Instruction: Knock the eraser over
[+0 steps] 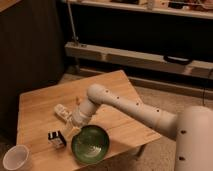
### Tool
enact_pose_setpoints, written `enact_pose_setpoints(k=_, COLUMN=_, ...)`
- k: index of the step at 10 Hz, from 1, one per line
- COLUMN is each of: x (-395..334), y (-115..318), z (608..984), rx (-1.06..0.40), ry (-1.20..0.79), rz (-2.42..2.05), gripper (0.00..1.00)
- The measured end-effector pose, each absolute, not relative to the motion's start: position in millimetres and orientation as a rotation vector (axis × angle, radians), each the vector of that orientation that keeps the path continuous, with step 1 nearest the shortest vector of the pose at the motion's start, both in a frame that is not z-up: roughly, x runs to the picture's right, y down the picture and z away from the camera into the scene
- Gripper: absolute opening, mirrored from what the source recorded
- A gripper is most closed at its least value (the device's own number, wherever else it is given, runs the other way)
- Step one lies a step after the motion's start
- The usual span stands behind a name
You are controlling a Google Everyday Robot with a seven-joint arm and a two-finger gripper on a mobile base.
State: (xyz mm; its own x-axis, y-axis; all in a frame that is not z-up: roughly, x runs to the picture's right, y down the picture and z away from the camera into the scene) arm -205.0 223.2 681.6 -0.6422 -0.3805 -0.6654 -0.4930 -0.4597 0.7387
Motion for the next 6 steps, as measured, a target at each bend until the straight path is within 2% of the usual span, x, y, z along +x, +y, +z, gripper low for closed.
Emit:
enact_pose_setpoints(k=3, x=-213, y=223, z=682, rx=-1.286, ry=1.673, rz=2.260, gripper=0.18)
enact_pose_setpoints(k=6, x=-220, y=224, z=699, rx=-1.260, ry=1.731, rz=2.299, gripper=0.18)
